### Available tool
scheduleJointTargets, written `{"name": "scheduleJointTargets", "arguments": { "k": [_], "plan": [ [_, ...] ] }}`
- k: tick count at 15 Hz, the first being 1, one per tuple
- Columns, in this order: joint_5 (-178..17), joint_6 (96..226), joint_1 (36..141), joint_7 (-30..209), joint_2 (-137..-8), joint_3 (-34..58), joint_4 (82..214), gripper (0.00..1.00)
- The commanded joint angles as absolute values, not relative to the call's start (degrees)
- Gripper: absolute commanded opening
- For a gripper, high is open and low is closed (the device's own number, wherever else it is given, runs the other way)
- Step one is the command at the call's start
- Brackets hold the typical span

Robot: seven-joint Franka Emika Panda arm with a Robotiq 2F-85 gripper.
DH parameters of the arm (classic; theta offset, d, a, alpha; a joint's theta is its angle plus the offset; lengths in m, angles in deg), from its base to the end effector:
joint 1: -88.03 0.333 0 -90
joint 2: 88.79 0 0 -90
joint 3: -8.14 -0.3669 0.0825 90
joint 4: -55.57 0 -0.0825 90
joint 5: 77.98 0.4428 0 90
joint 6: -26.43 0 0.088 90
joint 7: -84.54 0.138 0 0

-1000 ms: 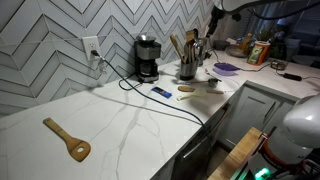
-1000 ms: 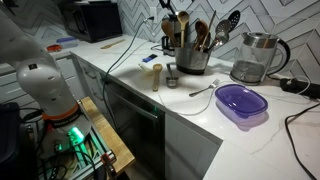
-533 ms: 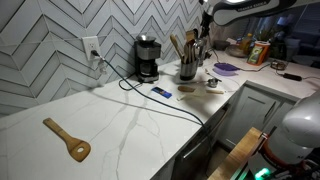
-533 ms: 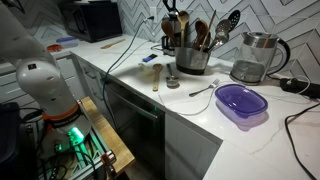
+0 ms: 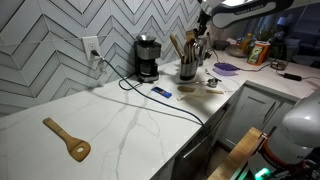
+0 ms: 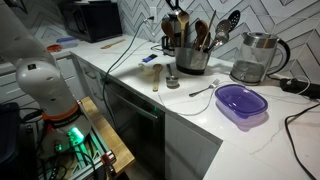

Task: Remove the brown serving spoon from the pot

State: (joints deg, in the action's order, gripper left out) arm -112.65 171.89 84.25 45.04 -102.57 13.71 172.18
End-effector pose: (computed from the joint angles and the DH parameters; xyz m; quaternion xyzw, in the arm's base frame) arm 0.5922 -0.1065 0.6493 0.8185 0.3909 0.2201 0.3588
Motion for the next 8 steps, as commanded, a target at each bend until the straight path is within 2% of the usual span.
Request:
{"name": "scheduleJointTargets", "arguments": {
  "k": [1, 8],
  "plan": [
    [-116.3, 179.4, 83.3, 44.4, -99.2, 14.1, 172.3, 1.0],
    [-122.0, 184.4, 82.5, 44.5, -94.7, 14.0, 172.5, 1.0]
  ]
}}
